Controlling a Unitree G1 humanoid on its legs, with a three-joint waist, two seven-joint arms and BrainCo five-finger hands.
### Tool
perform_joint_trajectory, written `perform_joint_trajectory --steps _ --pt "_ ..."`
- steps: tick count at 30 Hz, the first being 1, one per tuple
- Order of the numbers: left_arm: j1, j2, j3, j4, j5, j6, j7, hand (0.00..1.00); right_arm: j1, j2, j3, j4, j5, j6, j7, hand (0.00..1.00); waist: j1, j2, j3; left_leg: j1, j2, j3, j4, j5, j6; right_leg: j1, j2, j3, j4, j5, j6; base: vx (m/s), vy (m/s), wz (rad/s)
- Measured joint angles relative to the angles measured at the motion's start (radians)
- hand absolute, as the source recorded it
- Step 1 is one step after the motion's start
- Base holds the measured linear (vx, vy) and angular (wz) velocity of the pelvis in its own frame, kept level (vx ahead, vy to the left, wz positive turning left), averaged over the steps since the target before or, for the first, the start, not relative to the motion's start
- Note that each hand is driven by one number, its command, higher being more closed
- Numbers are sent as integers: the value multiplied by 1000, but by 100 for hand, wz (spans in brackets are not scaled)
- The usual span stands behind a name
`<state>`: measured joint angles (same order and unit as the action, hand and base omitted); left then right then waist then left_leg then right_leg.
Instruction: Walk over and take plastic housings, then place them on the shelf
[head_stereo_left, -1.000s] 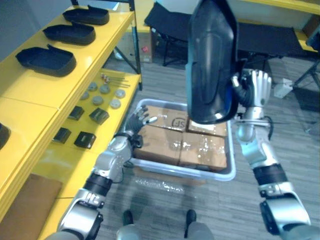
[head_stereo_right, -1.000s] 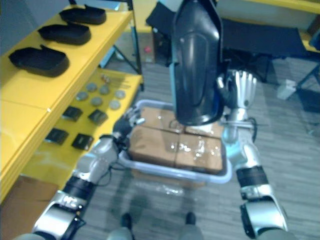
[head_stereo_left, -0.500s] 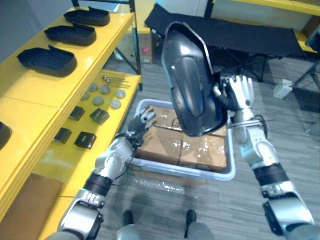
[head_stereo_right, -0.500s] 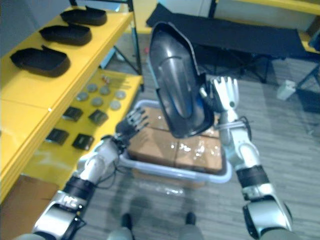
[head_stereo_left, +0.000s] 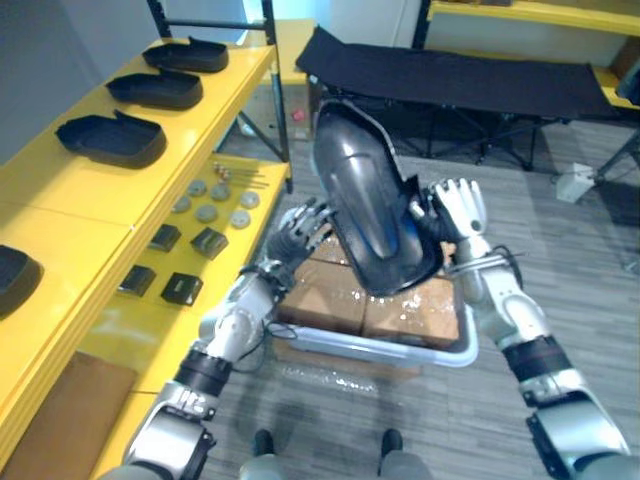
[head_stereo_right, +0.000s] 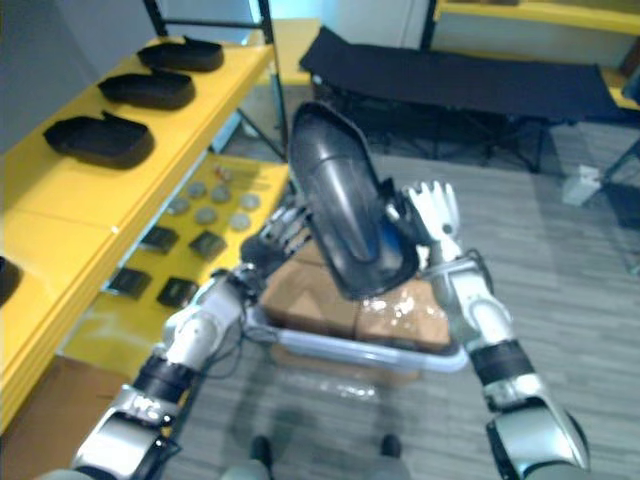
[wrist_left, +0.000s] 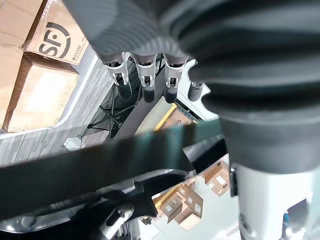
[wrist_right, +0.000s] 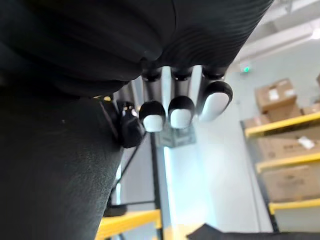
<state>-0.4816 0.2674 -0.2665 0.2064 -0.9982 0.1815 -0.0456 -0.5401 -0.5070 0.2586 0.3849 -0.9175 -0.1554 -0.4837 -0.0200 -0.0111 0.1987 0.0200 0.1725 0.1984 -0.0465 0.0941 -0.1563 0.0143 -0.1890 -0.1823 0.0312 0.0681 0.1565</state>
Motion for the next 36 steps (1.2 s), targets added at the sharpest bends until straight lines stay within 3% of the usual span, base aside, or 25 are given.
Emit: perform_joint_trajectory --steps 7,16,30,36 --pt "39 3 -56 0 221 47 22 0 4 0 10 2 2 5 6 100 5 -18 -11 0 -1 -2 0 0 0 3 0 -3 -2 0 0 0 0 0" --pt "45 3 -74 3 389 78 25 0 3 0 14 2 5 18 6 100 7 -19 -11 -2 0 -24 2 2 -1 13 1 -11 -2 0 0 -7 0 3" --pt "54 10 -125 20 386 62 21 0 4 13 104 35 0 5 26 100 8 -19 -12 13 -2 -25 -31 22 0 13 2 -13 -2 0 0 0 0 0" --pt "54 2 -172 53 286 58 -22 0 5 32 122 70 0 10 26 100 7 -19 -12 13 -2 -24 -32 22 0 13 2 -12 -2 0 0 0 0 0"
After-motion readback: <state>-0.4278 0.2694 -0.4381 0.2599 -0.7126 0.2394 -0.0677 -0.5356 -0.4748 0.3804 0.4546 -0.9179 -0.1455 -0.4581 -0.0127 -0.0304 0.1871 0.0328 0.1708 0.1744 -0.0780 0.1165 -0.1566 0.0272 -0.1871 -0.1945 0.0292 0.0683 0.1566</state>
